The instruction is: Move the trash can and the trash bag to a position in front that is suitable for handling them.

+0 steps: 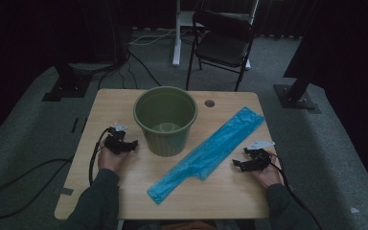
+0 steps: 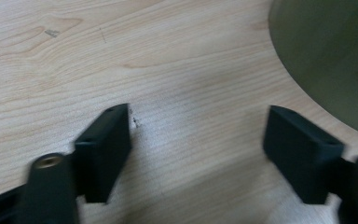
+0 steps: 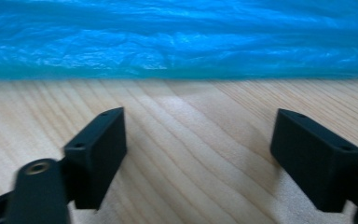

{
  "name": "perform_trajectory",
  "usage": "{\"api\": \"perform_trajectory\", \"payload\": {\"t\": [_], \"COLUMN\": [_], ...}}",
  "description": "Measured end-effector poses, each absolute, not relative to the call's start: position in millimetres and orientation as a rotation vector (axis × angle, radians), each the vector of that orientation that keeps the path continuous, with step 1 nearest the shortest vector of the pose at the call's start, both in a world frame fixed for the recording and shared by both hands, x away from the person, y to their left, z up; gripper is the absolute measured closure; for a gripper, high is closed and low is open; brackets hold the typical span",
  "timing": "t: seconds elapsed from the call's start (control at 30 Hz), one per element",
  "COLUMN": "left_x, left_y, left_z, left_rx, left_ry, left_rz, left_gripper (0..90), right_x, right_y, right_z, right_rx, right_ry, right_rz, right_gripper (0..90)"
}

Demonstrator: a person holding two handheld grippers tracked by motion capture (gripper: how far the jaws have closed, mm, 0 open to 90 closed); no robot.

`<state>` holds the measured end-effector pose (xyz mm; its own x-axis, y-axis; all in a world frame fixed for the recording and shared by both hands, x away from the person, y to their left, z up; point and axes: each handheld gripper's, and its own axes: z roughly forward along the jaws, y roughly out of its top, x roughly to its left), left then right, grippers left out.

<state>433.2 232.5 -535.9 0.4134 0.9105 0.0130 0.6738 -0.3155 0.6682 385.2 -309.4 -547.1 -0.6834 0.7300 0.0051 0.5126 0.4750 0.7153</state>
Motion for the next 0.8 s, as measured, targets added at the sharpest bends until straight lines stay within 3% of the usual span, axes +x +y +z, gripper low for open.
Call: {"api": "perform_trajectory", "payload": {"t": [0.13, 0.23, 0.37, 0.8], "left_x": [432, 434, 438, 447], "left_y": [233, 235, 240, 230], "left_z": [-534, -532, -523, -499], "left_rx": [2.099, 2.102, 2.051, 2.024], "left_ry": [1.33, 1.335, 1.338, 1.252], "left_rz": [0.516, 0.498, 0.487, 0.513], "left_gripper": [36.9, 43.9, 46.4, 48.6], "right_x": [385, 383, 381, 397], "right_y": [-308, -306, -302, -279], "right_z": [-545, -542, -531, -509], "right_rx": [1.053, 1.04, 1.026, 1.018], "right_ry": [2.438, 2.452, 2.421, 2.408], "right_rz": [1.012, 0.991, 0.997, 1.063], "right_gripper": [23.9, 35.2, 43.9, 49.3]}}
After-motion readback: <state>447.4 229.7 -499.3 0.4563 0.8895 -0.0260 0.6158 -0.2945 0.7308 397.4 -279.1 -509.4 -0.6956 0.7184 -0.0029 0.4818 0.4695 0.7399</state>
